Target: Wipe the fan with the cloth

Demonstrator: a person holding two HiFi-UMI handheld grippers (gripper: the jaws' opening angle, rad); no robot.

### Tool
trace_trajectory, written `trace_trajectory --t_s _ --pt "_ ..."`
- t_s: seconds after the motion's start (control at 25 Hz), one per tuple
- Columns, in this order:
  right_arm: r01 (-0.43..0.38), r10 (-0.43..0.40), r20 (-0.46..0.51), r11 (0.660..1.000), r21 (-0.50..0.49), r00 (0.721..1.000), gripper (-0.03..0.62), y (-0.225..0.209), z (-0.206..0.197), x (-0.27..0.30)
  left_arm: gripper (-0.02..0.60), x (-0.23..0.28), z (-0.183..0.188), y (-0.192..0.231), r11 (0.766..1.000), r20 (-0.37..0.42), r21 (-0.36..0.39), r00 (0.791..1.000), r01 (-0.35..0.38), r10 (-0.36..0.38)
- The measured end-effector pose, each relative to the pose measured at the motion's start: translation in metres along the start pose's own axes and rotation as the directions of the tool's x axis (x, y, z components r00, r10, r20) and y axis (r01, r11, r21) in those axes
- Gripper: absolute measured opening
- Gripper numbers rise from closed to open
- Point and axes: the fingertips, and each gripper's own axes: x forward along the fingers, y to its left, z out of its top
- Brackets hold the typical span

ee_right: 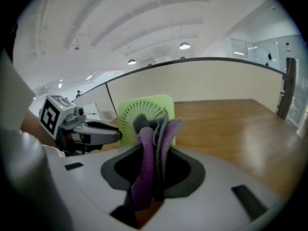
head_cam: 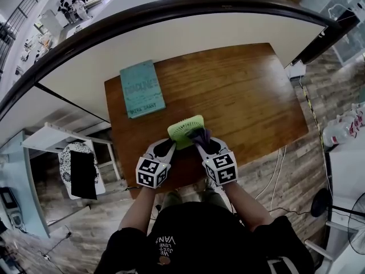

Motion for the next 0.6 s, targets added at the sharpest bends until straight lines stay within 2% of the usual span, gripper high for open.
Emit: trace_trajectory --t_s 0.32,0.48,0.6 --pt "0.133 -0.133 -0.010 0.985 0.113 0.991 0.117 -0.057 -0.011 -0.011 0.069 0.001 0.000 0.000 1.000 -0.002 0.000 1.000 -0.005 0.005" --pt "0.139 -0.140 -0.008 0.983 0.122 0.990 0.117 -0.057 -0.014 -0.016 0.068 0.001 0.000 0.000 1.000 -0.004 -0.008 1.000 -0.004 0.004" --pt "0.105 -0.106 0.000 0.989 0.103 0.994 0.117 -0.038 -0.016 -0.021 0.067 0.001 0.000 0.000 1.000 -0.003 -0.018 1.000 0.000 0.000"
